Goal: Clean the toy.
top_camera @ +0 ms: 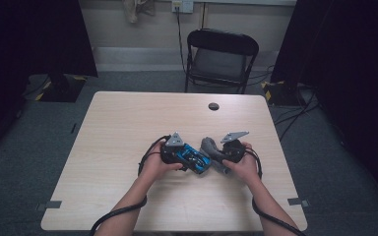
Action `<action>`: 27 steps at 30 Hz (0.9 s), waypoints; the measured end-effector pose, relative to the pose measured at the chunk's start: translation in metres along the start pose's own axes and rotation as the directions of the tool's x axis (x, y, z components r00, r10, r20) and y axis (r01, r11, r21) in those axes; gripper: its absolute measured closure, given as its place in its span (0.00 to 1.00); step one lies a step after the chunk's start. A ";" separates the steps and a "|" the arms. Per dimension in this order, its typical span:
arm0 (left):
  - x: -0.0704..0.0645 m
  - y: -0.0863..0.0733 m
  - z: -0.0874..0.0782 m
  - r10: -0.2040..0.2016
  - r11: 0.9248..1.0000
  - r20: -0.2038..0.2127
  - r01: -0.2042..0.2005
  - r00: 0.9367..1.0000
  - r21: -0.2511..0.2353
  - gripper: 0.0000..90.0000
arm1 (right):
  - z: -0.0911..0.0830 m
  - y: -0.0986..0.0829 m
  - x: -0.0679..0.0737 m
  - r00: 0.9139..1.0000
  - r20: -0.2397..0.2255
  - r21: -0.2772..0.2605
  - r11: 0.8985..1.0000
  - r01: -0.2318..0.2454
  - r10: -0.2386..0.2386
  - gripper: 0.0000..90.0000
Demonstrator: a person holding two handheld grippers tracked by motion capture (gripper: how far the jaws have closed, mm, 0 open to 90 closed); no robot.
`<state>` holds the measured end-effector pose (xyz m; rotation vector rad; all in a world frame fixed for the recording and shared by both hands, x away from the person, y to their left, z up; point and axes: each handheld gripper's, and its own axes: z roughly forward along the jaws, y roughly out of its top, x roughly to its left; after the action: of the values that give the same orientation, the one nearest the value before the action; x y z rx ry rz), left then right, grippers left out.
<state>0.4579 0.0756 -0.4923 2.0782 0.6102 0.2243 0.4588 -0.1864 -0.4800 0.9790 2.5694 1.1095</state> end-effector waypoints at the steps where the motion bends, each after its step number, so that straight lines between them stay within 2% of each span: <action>1: 0.000 0.000 0.000 0.001 1.000 0.000 -0.001 1.000 0.002 0.16 | -0.002 -0.001 0.000 1.000 0.003 0.001 1.000 -0.004 0.004 0.84; 3: 0.000 0.000 0.000 -0.002 1.000 -0.001 0.002 1.000 -0.001 0.16 | -0.005 -0.003 -0.001 1.000 0.014 0.003 1.000 -0.003 0.003 0.84; 8: 0.000 -0.001 0.000 0.000 1.000 -0.002 0.000 1.000 -0.004 0.16 | -0.018 -0.001 -0.014 0.995 0.075 -0.041 0.997 -0.061 0.064 0.84; 12: 0.000 -0.001 0.000 0.001 1.000 -0.001 -0.001 1.000 -0.009 0.16 | -0.019 0.007 -0.021 0.992 0.105 -0.070 0.995 -0.067 0.074 0.84; 19: 0.000 -0.003 0.000 -0.001 1.000 0.001 0.001 1.000 -0.025 0.16 | -0.005 0.034 -0.023 0.992 0.114 -0.083 0.995 -0.052 0.061 0.84; 27: 0.000 -0.002 -0.001 0.002 1.000 0.002 -0.002 1.000 -0.016 0.16 | 0.024 0.055 -0.015 0.993 0.113 -0.081 0.997 -0.017 0.026 0.84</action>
<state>0.4570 0.0770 -0.4939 2.0634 0.6038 0.2272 0.5073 -0.1543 -0.4600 1.0223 2.4109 1.1186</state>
